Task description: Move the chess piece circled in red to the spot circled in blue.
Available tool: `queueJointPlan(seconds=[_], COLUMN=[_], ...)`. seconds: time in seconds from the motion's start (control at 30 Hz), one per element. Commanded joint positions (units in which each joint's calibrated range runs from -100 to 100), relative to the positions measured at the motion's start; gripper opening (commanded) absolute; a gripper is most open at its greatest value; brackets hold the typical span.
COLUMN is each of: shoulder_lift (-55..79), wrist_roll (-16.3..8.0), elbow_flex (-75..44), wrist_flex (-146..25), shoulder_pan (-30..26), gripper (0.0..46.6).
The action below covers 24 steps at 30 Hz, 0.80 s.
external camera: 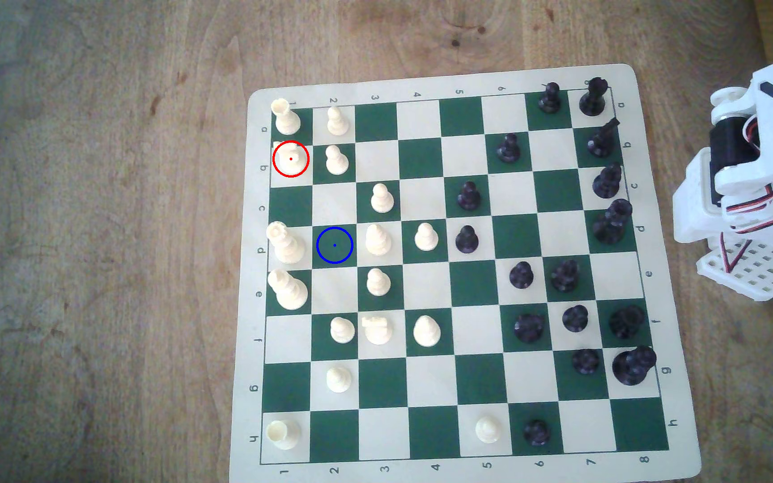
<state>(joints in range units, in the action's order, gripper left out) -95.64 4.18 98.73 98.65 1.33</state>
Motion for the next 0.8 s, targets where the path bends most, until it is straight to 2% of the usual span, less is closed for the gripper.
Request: queueJointPlan(seconds=[0.0, 0.47, 0.6, 0.73, 0.77], shoulder_lift=[-0.2, -0.2, -0.11, -0.11, 0.4], wrist_roll=[-0.05, -0.34, -0.39, -0.54, -0.59], elbow_flex=[1.17, -1.45, -6.89, -14.87, -15.78], wrist_flex=[-7.82, -47.38, -65.56, -95.29, -98.15], shoulder_pan=[4.19, 8.41, 10.05, 13.18, 14.04], gripper=[0.2, 0.2, 0.2, 0.2, 0.2])
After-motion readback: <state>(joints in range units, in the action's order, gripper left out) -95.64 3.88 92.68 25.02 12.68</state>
